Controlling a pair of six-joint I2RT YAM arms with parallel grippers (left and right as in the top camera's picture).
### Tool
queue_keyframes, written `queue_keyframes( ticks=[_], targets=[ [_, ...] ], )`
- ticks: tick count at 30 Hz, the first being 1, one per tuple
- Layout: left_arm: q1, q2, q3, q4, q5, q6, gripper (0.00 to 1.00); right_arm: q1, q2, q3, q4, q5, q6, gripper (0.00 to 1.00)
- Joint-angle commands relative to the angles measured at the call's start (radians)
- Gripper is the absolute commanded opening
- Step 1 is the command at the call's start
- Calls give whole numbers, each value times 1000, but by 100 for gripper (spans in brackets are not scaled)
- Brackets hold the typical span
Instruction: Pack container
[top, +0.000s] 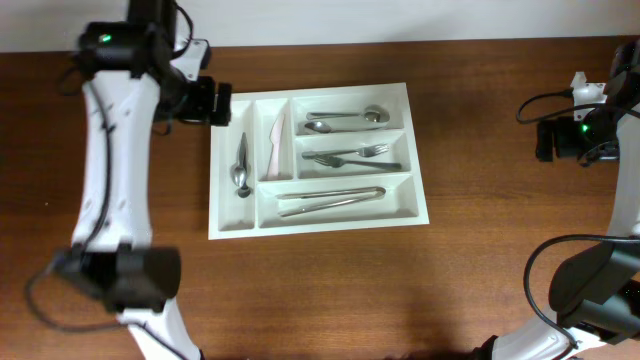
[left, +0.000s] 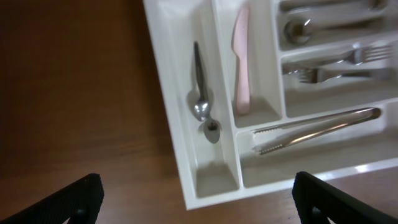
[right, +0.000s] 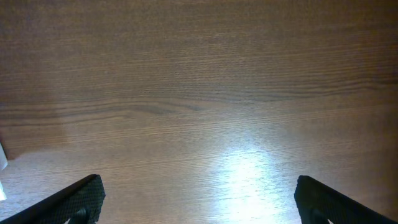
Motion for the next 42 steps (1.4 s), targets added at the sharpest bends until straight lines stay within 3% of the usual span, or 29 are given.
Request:
queue_keyframes(
  ticks=[1, 11, 18, 21, 24, 28, 33, 42],
  targets=[
    [1, -190, 25, -37, -70, 0, 99, -1, 2, -3, 0, 8, -7, 99],
    [0, -547, -76, -94, -29, -34, 99, -1, 2, -3, 0, 8, -7, 98],
    [0, -851, -379, -63, -21, -129, 99, -1, 2, -3, 0, 8, -7, 99],
    [0, -1013, -583, 11, 5, -170, 99, -1, 2, -3, 0, 8, -7, 99],
    [0, -1179, -792, 166, 121, -190, 99, -1, 2, -3, 0, 8, -7, 99],
    [0, -1358, -1049, 421, 178, -405, 99, -1, 2, -3, 0, 8, -7, 99],
    [0, -1427, -1268, 527, 179, -562, 99, -1, 2, -3, 0, 8, -7, 99],
    [0, -1417, -1408, 388, 172, -563, 99, -1, 2, -3, 0, 8, -7, 99]
  ],
)
